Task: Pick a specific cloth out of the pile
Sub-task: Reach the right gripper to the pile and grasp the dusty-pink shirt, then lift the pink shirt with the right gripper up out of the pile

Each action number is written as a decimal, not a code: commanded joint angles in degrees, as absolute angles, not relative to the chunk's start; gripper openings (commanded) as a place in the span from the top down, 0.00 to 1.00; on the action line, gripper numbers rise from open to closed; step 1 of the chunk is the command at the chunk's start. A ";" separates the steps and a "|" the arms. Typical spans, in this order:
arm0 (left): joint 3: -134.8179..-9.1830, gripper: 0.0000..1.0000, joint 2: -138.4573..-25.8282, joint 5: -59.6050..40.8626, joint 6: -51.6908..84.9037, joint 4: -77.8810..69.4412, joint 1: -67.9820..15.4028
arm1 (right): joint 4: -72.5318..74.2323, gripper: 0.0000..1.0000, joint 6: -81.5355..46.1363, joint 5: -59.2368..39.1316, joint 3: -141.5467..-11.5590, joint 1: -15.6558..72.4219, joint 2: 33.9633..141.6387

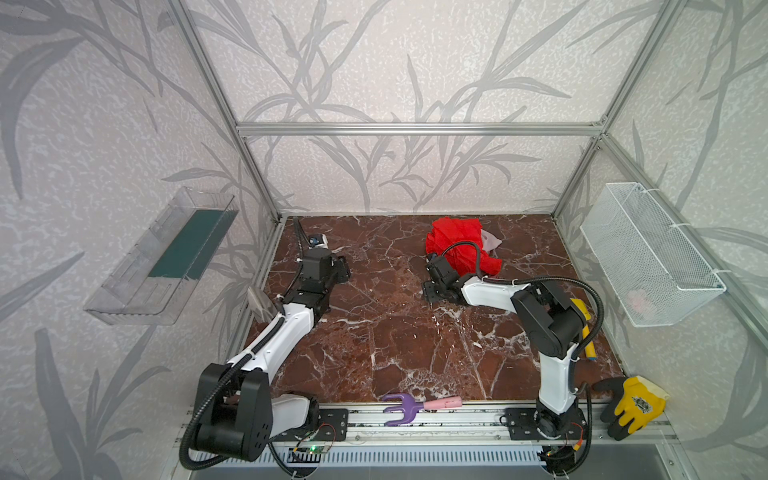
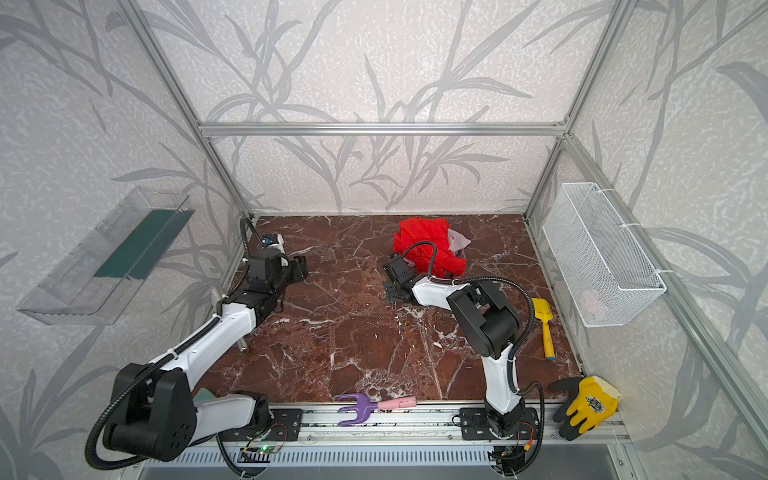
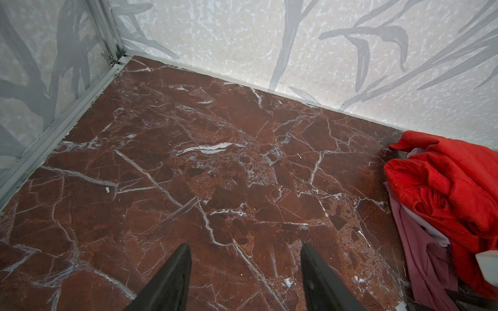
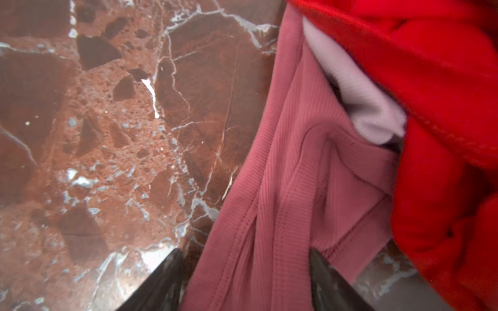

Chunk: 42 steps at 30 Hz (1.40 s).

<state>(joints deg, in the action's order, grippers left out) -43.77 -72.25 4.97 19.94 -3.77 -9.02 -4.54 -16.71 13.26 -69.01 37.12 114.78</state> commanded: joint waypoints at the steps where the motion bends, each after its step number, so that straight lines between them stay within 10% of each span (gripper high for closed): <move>1: -45.31 0.37 -72.85 6.25 19.42 -2.88 -9.23 | -7.86 0.60 -17.65 14.93 -70.78 37.25 117.20; 6: -45.56 0.37 -72.88 6.41 19.42 -2.63 -9.29 | -10.55 1.00 -18.47 15.97 -71.77 37.02 116.57; 42: -51.76 0.38 -75.85 2.92 21.88 -1.78 -9.27 | -15.64 1.00 -16.96 -11.16 -89.10 17.83 82.58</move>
<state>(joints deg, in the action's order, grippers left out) -49.58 -75.77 3.92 20.82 -2.79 -9.02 -16.36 -15.31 -5.13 -86.35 19.16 84.64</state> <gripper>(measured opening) 0.624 0.066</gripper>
